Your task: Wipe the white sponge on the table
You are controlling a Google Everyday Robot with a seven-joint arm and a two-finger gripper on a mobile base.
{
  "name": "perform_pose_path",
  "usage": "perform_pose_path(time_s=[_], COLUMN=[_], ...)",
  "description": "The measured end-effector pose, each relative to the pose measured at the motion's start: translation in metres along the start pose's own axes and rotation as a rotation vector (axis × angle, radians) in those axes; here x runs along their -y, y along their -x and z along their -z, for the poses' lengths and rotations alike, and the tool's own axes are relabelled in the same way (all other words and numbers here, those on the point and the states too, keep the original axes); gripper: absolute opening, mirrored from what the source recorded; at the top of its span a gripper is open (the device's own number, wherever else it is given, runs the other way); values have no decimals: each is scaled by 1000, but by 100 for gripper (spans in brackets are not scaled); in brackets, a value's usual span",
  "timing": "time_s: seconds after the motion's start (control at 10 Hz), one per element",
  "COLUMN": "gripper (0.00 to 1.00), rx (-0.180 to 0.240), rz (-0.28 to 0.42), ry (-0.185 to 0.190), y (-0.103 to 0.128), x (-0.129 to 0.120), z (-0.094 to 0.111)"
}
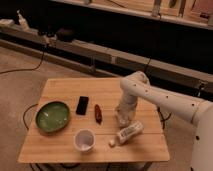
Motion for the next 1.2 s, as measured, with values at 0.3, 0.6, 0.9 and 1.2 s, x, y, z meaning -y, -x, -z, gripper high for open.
perform_pose_path(time_s=[0.3, 0.6, 0.9, 1.2], gripper=[39, 39, 39, 39], rx=[-45, -85, -83, -59], rz=[-29, -72, -71, -12], ry=[-64, -111, -147, -165], y=[-31, -81, -123, -149], x=[-21, -37, -18, 26], z=[-9, -7, 0, -8])
